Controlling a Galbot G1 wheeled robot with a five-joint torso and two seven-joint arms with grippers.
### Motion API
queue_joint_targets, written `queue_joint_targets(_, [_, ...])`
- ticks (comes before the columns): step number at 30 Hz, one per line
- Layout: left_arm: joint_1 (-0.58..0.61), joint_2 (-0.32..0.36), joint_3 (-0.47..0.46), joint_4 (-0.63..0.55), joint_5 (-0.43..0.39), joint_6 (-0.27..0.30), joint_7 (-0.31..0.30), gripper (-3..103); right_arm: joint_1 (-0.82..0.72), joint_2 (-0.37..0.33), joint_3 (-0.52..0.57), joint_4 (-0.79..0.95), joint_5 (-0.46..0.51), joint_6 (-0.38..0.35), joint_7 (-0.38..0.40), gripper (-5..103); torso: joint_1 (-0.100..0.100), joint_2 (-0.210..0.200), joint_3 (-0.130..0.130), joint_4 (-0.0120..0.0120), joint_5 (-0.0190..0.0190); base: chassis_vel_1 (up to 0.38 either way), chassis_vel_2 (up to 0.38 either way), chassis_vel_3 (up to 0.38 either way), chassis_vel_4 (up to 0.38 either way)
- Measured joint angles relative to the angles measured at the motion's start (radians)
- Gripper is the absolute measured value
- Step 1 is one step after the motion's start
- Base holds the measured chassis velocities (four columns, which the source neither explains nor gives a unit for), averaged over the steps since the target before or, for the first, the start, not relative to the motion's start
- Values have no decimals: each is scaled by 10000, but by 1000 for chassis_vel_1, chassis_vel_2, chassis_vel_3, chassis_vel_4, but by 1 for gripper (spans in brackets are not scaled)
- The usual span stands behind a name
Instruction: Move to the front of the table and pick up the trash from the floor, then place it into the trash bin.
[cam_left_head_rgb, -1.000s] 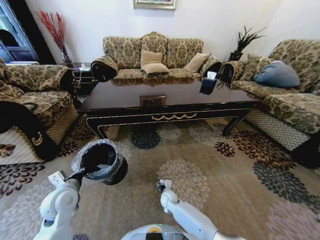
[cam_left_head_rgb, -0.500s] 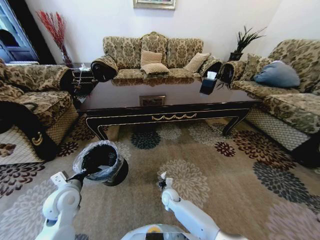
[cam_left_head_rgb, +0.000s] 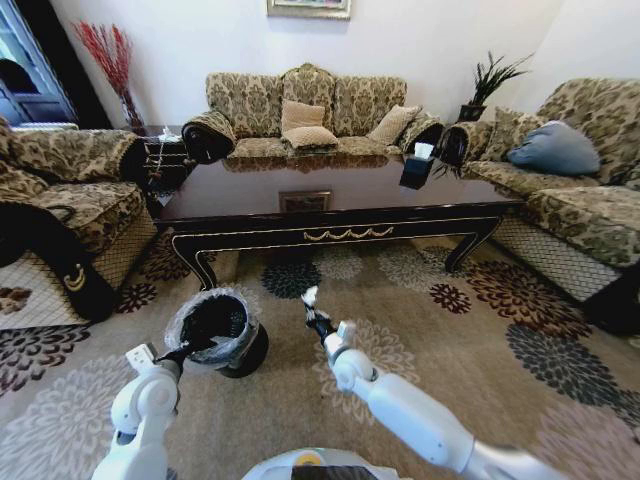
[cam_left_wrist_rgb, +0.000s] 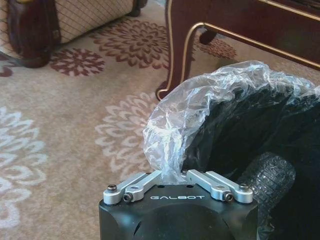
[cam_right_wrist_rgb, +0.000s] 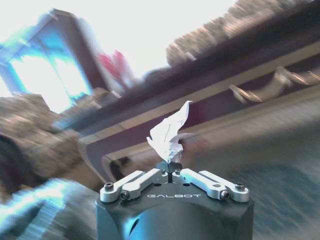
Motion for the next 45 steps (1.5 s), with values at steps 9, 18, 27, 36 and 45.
queue_joint_targets(9, [-369, 9, 825, 120, 118, 0, 0, 2, 1003, -904, -1513, 288, -1249, 1629, -2312, 0, 0, 0, 0, -2, 1, 0, 0, 0, 0])
queue_joint_targets(18, [-589, -188, 1629, 280, 321, 0, 145, 2, 1340, -1047, -2397, 264, -2285, 1928, -2456, 0, 0, 0, 0, 0, 1, 0, 0, 0, 0])
queue_joint_targets(27, [-713, -215, 2033, 313, 531, 0, 340, 2, 1643, -1054, -2654, 214, -2491, 1933, -2388, 0, 0, 0, 0, 2, 0, 0, 0, 0, 0])
queue_joint_targets(36, [-721, -178, 2019, 308, 592, 0, 416, 2, 1790, -1138, -2774, 165, -2690, 1865, -2351, 25, 0, -1, 0, 1, 0, 0, 0, 0, 0])
queue_joint_targets(45, [-663, -163, 1981, 274, 592, 0, 439, 2, 1853, -1303, -2815, 161, -2940, 1801, -2372, 57, 0, -1, 0, 1, 0, 0, 0, 0, 0])
